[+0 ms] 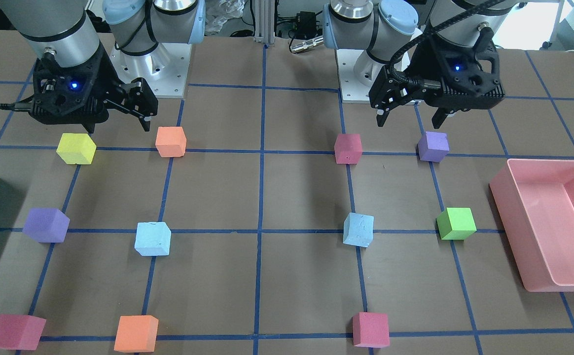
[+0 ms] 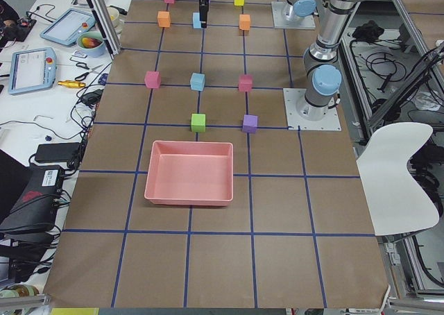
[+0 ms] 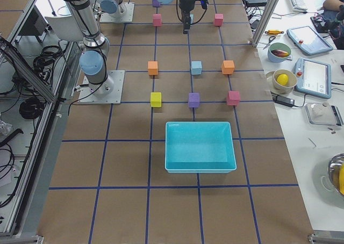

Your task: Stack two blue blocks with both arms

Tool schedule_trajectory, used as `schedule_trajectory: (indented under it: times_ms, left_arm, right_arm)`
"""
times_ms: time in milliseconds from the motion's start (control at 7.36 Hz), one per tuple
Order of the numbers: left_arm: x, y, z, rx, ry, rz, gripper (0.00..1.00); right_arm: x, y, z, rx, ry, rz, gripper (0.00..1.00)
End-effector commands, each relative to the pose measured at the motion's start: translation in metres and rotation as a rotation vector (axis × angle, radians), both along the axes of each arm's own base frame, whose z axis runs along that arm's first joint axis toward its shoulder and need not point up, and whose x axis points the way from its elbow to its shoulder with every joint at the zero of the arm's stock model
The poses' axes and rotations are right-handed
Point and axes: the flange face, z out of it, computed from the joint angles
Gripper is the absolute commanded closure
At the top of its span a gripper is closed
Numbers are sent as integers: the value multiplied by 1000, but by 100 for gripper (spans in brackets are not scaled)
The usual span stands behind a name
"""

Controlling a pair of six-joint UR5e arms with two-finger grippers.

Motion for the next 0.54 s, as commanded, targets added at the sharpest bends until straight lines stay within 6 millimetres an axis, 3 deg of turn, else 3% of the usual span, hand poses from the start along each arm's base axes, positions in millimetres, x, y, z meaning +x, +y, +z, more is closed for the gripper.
schedule_trajectory:
  times_ms: [0,272,407]
  left_arm:
    - [1,0,-6,10,-9,15,0]
    - [-5,4,-15,35,-8,4,0]
    - [-5,3,-33,56,-6,-8,0]
  right_arm:
    - [1,1,0,2,-10,0,0]
    - [2,1,-1,-1,-10,6,0]
    - [3,-1,-7,7,-11,11,0]
